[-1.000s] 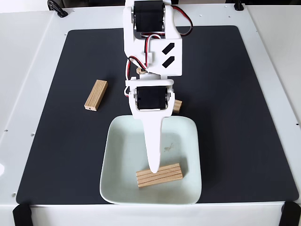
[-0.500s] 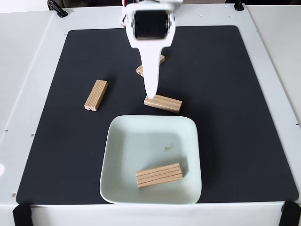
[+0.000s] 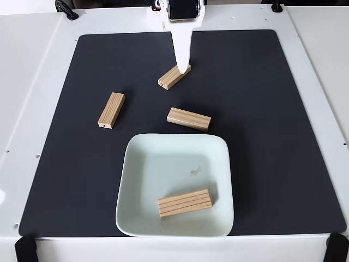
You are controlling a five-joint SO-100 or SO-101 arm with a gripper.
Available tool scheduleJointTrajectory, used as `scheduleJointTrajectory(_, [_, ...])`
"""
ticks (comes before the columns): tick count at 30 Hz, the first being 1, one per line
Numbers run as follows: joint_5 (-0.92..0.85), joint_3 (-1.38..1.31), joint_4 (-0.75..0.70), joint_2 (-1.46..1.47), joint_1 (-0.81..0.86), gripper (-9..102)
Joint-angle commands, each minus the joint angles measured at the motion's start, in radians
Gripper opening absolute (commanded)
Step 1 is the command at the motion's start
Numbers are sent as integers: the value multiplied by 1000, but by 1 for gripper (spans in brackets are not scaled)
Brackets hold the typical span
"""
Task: Pick up the wooden block and place them on the plate.
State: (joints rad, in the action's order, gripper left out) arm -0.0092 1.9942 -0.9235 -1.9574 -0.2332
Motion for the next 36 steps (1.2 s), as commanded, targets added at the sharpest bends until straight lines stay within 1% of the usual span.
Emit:
scheduleJointTrajectory(1, [6,-46,-2,-17,-12,-1])
scheduleJointTrajectory(6, [112,-172,-17,133,5,-1])
scheduleJointTrajectory(14, [307,-486,-195,439,18,-1])
scheduleJointTrajectory(17, [374,-578,-241,523,12,-1])
scheduleJointTrajectory(22, [396,-666,-247,603,17,-1])
scheduleJointTrajectory(27, [390,-664,-250,618,21,0])
scheduleJointTrajectory(29, [393,-666,-273,618,29,3])
scheduleJointTrajectory(34, [393,-666,-350,618,29,17])
scheduleJointTrajectory(36, [393,-664,-354,617,29,19])
